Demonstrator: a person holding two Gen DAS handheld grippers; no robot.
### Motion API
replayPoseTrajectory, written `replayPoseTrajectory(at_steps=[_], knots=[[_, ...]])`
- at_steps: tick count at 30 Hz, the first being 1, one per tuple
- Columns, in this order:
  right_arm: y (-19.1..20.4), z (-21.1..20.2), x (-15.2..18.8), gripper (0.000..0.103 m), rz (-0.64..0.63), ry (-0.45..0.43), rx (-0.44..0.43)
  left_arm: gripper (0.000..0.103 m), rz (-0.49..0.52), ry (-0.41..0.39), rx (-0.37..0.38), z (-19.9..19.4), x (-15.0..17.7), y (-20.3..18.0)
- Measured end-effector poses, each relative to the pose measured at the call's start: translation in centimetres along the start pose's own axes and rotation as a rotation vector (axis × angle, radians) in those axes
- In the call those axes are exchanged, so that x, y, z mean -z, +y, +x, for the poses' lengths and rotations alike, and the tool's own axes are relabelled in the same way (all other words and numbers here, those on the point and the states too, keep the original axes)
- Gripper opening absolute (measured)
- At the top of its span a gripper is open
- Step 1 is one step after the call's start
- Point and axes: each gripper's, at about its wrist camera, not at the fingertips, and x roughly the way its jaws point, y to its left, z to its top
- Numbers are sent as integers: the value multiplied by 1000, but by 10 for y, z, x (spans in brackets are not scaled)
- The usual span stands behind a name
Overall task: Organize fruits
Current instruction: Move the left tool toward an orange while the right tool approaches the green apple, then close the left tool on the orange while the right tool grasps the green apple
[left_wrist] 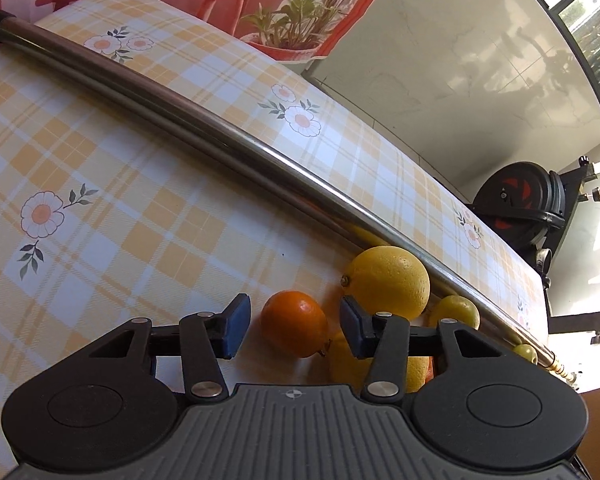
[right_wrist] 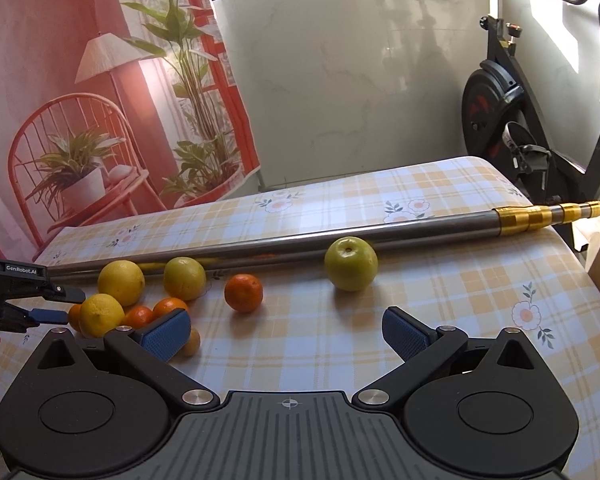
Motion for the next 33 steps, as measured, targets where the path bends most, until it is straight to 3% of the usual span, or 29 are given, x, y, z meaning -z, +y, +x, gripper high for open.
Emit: replayPoseTrajectory(at_steps=[4,6,11,20,23,25,32,33], knots=[[-4,5,-1,100,13,5,-1,47,4,-2,4,5,2,-2],[-5,7,-2,100,14,8,-3,39,0,-2,2,8,2,-3],[-7,11,-4,100,13,16,-9,39,0,-18,3,2,5,0],[-13,36,-17,96,-72,10,-29,39,63,-123,5,-29,13,1],[-19,59,-26,84,-79,31,5,39,90,-159,4,-43,20,1],[-24,74,-31,69,-71,48,30,39,108,-180,5,-50,24,-1],[-28,109,-39,66,-82,49,137,39,222,-242,3,-73,41,-12],[-28,112,-39,62,-84,53,146,39,234,-245,3,-75,42,-13]])
